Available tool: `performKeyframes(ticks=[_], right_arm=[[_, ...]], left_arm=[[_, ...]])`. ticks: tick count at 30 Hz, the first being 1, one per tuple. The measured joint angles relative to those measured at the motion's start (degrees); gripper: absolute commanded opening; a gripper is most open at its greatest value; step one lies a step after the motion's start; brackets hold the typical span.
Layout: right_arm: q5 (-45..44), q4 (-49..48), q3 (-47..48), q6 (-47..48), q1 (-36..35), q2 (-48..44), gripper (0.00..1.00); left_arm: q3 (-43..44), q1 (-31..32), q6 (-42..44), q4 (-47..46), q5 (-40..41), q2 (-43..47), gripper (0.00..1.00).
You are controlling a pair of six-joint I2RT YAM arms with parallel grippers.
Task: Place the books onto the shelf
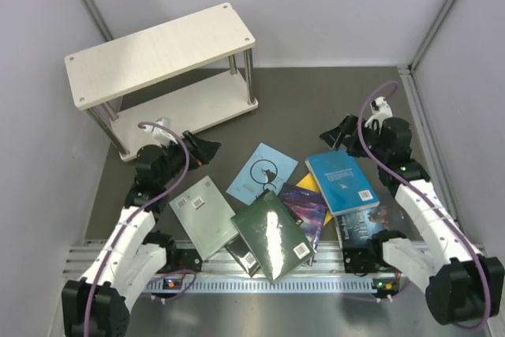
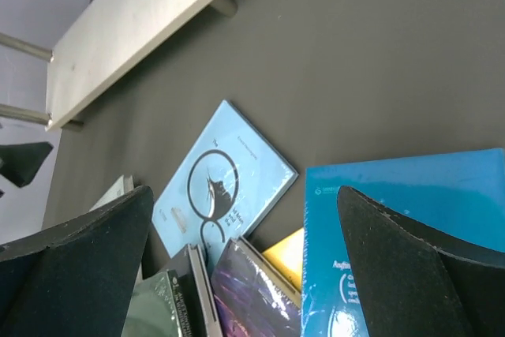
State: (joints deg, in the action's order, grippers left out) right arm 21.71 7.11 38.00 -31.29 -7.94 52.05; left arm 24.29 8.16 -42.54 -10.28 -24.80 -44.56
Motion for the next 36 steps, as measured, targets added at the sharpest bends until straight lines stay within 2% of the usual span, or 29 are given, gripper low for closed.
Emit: performKeyframes(ticks=[2, 6, 8, 13, 22, 29, 36], right_arm=[[-0.31, 0.70, 1.27, 0.28, -1.70, 2.60, 1.00], [-6.47, 6.40, 7.76, 3.48, -11.63, 8.02, 1.00], [-7.93, 8.15, 11.30, 5.57, -16.04, 10.51, 1.00], [-7.69, 9.42, 13.90, 9.03, -21.66, 14.67, 1.00], [1.18, 10.47, 13.33, 11.80, -25.53, 25.46, 1.00], [12.07, 4.17, 8.22, 9.22, -28.70, 25.62, 1.00], [18.16, -3.72, 2.47, 5.27, -33.62, 27.04, 1.00]], left_arm=[[1.22, 1.11, 1.27, 4.11, 5.53, -0.70, 0.99], [1.18, 1.81, 1.49, 12.59, 17.25, -1.86, 0.99], [0.26, 1.75, 1.70, 13.27, 19.69, -1.20, 0.99], [-0.50, 2.89, 2.27, 13.81, 18.73, -1.60, 0.99], [2.97, 18.82, 3.78, 18.91, 25.64, -8.11, 0.99], [2.29, 20.00, 3.69, 18.86, 26.64, -8.35, 0.98], [2.25, 20.09, 3.98, 18.88, 27.12, -8.33, 0.96]])
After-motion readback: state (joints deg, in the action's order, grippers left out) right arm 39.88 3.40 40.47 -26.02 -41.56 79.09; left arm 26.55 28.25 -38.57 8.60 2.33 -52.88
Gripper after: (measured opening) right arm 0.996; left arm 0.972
